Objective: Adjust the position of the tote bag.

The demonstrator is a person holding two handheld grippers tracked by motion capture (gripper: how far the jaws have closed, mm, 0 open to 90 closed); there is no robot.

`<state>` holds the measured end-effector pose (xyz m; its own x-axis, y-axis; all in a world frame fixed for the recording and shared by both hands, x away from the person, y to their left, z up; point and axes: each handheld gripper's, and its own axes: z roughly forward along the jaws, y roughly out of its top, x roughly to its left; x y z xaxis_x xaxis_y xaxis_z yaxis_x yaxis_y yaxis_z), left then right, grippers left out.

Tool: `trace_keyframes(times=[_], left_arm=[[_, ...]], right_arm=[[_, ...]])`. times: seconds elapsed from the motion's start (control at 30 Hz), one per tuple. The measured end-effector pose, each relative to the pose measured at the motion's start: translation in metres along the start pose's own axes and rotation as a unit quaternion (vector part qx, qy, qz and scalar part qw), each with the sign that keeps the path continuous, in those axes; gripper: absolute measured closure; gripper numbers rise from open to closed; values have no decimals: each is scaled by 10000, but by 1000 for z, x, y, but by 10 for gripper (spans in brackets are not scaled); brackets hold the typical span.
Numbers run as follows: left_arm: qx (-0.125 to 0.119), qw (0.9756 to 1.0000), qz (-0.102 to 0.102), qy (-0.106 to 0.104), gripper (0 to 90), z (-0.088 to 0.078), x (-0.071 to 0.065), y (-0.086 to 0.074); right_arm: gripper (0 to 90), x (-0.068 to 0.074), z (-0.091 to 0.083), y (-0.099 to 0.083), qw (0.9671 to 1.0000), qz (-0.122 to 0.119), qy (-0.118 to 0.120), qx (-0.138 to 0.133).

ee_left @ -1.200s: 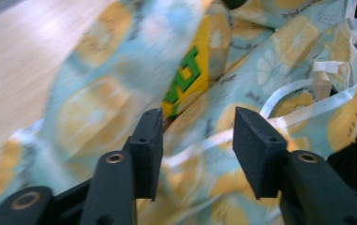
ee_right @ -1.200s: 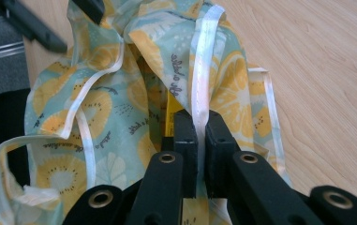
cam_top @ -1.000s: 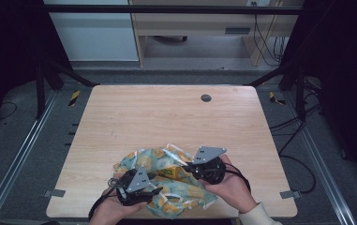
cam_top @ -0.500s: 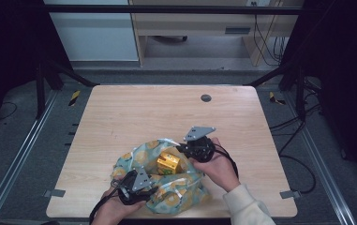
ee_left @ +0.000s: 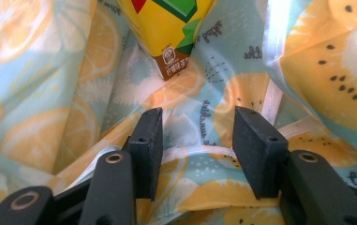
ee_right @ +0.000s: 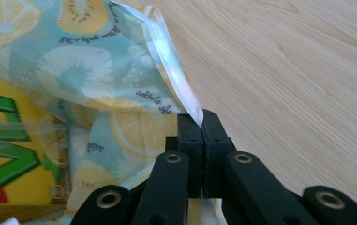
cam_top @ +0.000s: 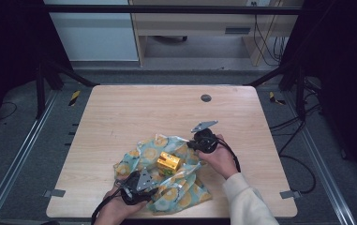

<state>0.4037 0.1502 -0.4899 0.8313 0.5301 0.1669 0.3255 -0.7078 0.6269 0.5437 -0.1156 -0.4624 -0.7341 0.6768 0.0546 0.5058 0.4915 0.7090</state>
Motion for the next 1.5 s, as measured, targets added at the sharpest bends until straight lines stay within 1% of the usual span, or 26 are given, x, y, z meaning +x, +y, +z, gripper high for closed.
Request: trace_keyframes(times=[0.03, 0.1, 0.2, 0.3, 0.33, 0.37, 0.47, 0.53, 0.57, 0.67, 0.73, 0.77, 0.8, 0.87, 0.93, 1.0, 1.1, 1.2, 1.27, 1.3, 1.33, 1.37, 1.4, 1.43, 1.47, 1.5], left_arm=[[-14, 10000, -17, -15, 539, 0, 0, 0], [-36, 10000, -71, -33, 543, 1, 0, -1], [-10, 9999, -92, -56, 549, 0, 0, -1], [-1, 9999, -120, -109, 570, 0, 1, -1], [-9, 9999, -113, -128, 614, 0, 0, -1], [6, 9998, -113, -173, 614, 0, 0, -1], [25, 9995, -175, -280, 720, 0, -1, 0], [23, 9994, -188, -297, 798, 1, -2, 1], [42, 9993, -187, -309, 858, 1, -3, 2], [65, 9991, -210, -363, 886, 1, -3, 3], [66, 9991, -230, -337, 893, 2, -5, 4], [93, 9992, -178, -337, 896, 1, -5, 5], [88, 9992, -201, -343, 897, 1, -6, 5], [99, 9992, -174, -360, 899, 1, -7, 5], [117, 9991, -151, -370, 900, 0, -7, 5], [109, 9991, -150, -393, 900, -1, -8, 5], [94, 9991, -144, -400, 900, -2, -9, 5], [88, 9990, -122, -427, 900, -5, -11, 4], [96, 9993, -70, -368, 900, -8, -13, 3], [70, 9994, -61, -329, 900, -10, -13, 3], [23, 9997, -39, -259, 900, -11, -13, 3], [-25, 9998, -13, -195, 867, -13, -13, 3], [-103, 9999, 1, -113, 867, -15, -13, 3], [-245, 9997, -52, -16, 819, -17, -14, 4], [-342, 9994, -77, 83, 717, -19, -13, 4], [-431, 9989, -106, 146, 717, -21, -13, 5]], right_arm=[[897, 0, 0, 0, 10000, 0, 0, 0], [898, -5, 0, -1, 10000, 21, -58, -24], [898, -12, -1, -2, 9997, 147, -148, -90], [898, -19, -2, -4, 9995, 213, -205, -136], [898, -22, -4, -6, 9993, 256, -204, -177], [898, -22, -4, -6, 9993, 256, -204, -177], [899, -24, -6, -7, 9993, 237, -245, -165], [899, -24, -7, -7, 9992, 231, -257, -179], [899, -26, -8, -7, 9993, 192, -271, -171], [899, -28, -9, -7, 9992, 191, -311, -163], [899, -30, -9, -6, 9991, 206, -348, -136], [899, -32, -9, -5, 9990, 183, -383, -146], [899, -34, -8, -4, 9989, 189, -409, -140], [899, -36, -8, -3, 9988, 212, -437, -116], [899, -39, -7, -2, 9985, 258, -467, -139], [899, -43, -5, -3, 9976, 399, -550, -157], [899, -45, -3, -4, 9975, 400, -576, -121], [898, -47, -3, -5, 9969, 463, -623, -130], [896, -48, -5, -5, 9964, 521, -656, -129], [893, -48, -6, -5, 9966, 488, -648, -126], [881, -47, -7, -5, 9967, 484, -631, -134], [802, -44, -12, -4, 9968, 471, -589, -254], [802, -44, -12, -4, 9968, 471, -589, -254], [742, -42, -16, -3, 9965, 453, -605, -355], [588, -37, -26, 0, 9955, 408, -669, -525], [588, -37, -26, 0, 9955, 408, -669, -525]])
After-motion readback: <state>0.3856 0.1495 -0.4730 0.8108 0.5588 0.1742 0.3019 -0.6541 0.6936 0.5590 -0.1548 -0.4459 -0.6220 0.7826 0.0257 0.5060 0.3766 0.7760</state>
